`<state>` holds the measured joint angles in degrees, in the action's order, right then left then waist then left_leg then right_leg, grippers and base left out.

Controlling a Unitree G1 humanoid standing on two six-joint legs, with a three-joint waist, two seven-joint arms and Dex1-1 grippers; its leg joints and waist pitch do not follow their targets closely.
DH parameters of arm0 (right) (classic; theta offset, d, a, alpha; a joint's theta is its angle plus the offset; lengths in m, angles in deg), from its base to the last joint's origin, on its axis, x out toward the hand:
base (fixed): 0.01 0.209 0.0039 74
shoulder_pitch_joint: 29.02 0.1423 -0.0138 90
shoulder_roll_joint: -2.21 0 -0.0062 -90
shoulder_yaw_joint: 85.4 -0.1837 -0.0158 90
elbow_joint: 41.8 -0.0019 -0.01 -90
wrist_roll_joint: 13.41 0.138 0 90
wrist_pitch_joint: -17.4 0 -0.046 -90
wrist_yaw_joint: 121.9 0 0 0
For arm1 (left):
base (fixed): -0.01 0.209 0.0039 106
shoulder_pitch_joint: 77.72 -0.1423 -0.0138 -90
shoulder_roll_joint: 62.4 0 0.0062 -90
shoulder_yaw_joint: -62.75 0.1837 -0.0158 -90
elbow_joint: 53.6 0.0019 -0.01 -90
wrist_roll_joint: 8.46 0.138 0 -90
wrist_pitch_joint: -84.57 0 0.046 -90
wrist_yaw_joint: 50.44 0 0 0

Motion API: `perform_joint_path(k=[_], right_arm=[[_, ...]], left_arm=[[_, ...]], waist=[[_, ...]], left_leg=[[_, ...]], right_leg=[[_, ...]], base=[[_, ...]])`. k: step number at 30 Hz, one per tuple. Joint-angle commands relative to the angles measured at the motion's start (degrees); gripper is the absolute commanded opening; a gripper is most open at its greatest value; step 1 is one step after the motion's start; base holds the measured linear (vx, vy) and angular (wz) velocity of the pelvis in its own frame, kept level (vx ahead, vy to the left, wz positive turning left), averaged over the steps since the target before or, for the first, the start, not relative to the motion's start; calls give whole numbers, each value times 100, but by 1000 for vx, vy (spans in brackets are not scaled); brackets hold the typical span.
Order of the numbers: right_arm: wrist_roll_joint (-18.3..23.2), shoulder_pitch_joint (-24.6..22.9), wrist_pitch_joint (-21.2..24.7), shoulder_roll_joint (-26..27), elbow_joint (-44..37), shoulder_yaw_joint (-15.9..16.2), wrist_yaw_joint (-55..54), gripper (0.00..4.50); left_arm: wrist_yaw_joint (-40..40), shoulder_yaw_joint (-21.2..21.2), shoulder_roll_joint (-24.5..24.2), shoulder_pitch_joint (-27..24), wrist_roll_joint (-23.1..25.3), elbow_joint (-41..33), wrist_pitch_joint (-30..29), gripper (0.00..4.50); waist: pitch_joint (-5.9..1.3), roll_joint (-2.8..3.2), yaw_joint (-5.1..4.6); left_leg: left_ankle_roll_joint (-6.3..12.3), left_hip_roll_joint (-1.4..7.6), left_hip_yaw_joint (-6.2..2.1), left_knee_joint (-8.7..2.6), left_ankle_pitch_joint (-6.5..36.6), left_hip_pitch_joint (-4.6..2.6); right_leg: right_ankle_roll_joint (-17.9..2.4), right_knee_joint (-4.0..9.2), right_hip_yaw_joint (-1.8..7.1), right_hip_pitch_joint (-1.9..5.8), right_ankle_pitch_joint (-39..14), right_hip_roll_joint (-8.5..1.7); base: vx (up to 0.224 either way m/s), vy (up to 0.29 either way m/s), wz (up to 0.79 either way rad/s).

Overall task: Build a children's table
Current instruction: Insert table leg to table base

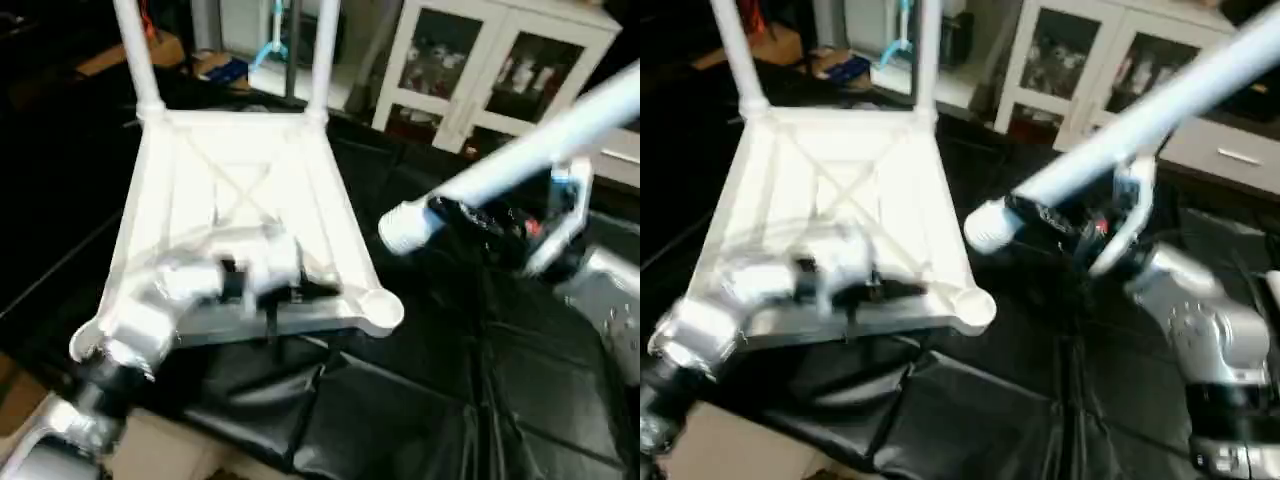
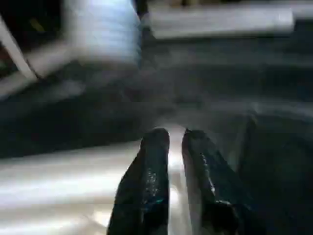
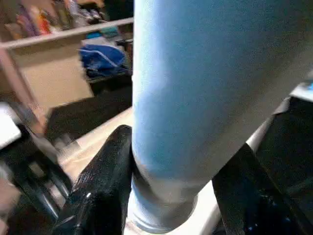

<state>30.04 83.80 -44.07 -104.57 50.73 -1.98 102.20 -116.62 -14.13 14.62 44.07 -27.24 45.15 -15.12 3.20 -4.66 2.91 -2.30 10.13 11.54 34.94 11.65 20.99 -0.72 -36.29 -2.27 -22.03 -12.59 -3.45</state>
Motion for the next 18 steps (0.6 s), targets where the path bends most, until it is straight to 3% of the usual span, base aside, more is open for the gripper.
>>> perform_joint_path(k=[1,3,5,6,7,8,9,10,12,13,15,16,18], right_arm=[[-693,149,-165,-303,-25,260,-120,188],[-1094,358,-159,-344,-33,502,-372,188],[-1254,510,-100,-290,-45,635,-532,188],[-1317,616,-78,-171,-70,713,-656,188],[-1295,718,0,-21,-94,758,-788,187],[-1324,779,26,66,-118,822,-859,187],[-1425,849,28,147,-142,937,-923,187],[-1527,883,7,169,-137,1035,-910,187],[-1582,903,-2,206,-148,1118,-875,187],[-1611,910,-5,266,-168,1192,-830,187],[-1642,894,41,272,-226,1313,-735,187],[-1719,891,28,278,-232,1376,-698,187],[-1808,913,38,298,-195,1435,-687,187]], left_arm=[[131,-598,-129,409,-445,151,-596,97],[885,-997,49,1071,-346,791,-556,130],[1822,-1195,354,1606,-31,1410,-409,134],[2575,-1231,589,1929,272,1706,-328,138],[2810,-1333,919,2139,34,1640,-451,163],[2869,-1444,1207,2255,-401,1431,-676,163],[2777,-1542,1565,2332,-1136,993,-1075,174],[2547,-1497,1716,2310,-1507,661,-1296,179],[2376,-1323,1800,2263,-1574,389,-1523,185],[2219,-1145,1878,2195,-1492,191,-1643,195],[2193,-1111,1993,2168,-1546,168,-1723,223],[2116,-1099,2033,2171,-1605,136,-1776,226],[1932,-1092,2050,2184,-1811,47,-1971,232]], waist=[[-363,112,1],[-359,93,-34],[-383,79,-34],[-376,127,-17],[-388,150,-19],[-401,131,-10],[-415,101,20],[-431,154,86],[-451,94,103],[-446,55,108],[-428,59,98],[-417,25,80],[-403,58,73]], left_leg=[[-39,300,-118,-369,391,-117],[-86,283,-123,-370,433,-117],[-93,287,-137,-344,449,-131],[-72,312,-159,-343,478,-121],[-86,331,-162,-332,452,-112],[-65,336,-172,-332,387,-112],[-20,347,-164,-328,166,-98],[-5,346,-175,-311,-69,-91],[172,325,-138,-286,-356,-96],[301,311,-134,-283,-438,-60],[407,314,-128,-281,-327,-66],[398,318,-126,-288,-210,-60],[314,327,-135,-302,-84,-77]], right_leg=[[-1458,326,268,235,-47,-432],[-1393,352,267,233,-121,-407],[-1418,347,267,244,-22,-419],[-1453,339,274,260,28,-451],[-1499,322,278,275,158,-466],[-1544,319,273,287,273,-482],[-1654,273,281,308,623,-494],[-1815,223,269,313,1004,-502],[-1898,197,266,299,1514,-440],[-1895,184,272,335,1626,-448],[-1848,222,281,336,1414,-460],[-1798,248,279,341,1178,-461],[-1714,266,276,330,829,-470]], base=[[0,0,0],[0,0,0],[0,0,0],[0,0,0],[0,0,0],[0,0,0],[0,0,0],[0,0,0],[0,0,0],[0,0,0],[0,0,0],[0,0,0],[0,0,0]])
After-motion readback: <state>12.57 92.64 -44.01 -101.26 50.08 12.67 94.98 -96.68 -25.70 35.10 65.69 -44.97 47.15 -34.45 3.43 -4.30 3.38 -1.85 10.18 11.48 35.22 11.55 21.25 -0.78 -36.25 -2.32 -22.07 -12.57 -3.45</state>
